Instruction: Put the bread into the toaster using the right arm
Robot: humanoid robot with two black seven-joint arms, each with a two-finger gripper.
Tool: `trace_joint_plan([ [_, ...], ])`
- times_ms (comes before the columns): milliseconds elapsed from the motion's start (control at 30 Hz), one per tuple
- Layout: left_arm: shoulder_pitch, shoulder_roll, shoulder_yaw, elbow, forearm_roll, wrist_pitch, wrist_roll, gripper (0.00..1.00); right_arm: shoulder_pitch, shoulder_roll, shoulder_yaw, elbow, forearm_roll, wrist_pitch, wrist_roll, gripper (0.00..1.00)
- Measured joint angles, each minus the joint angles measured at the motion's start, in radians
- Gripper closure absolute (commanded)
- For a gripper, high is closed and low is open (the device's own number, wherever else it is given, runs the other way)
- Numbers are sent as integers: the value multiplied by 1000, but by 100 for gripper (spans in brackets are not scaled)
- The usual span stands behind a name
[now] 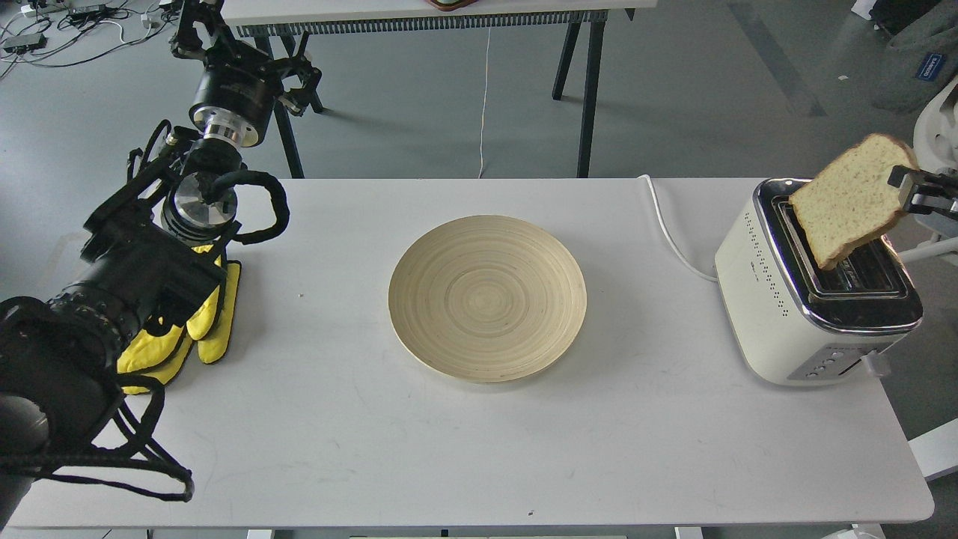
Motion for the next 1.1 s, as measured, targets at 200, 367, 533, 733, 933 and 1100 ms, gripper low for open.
trace_joint_plan([
  [200, 0, 0, 0, 1, 0, 1, 0, 0, -9, 0, -5, 3, -4, 0, 0, 99],
  [367, 0, 0, 0, 0, 0, 1, -1, 0, -22, 10, -14, 3, -4, 0, 0, 99],
  [533, 0, 0, 0, 0, 0, 1, -1, 0, -32, 14, -17, 2, -4, 0, 0, 83],
  [733, 0, 0, 0, 0, 0, 1, -1, 0, -45, 31, -16, 2, -3, -3, 1, 37],
  [933, 0, 0, 0, 0, 0, 1, -1, 0, -47, 50, -6, 2, 4, -5, 6, 29],
  [1100, 0, 0, 0, -1, 0, 1, -1, 0, -47, 77, 51, -1, 16, -16, 13, 3],
])
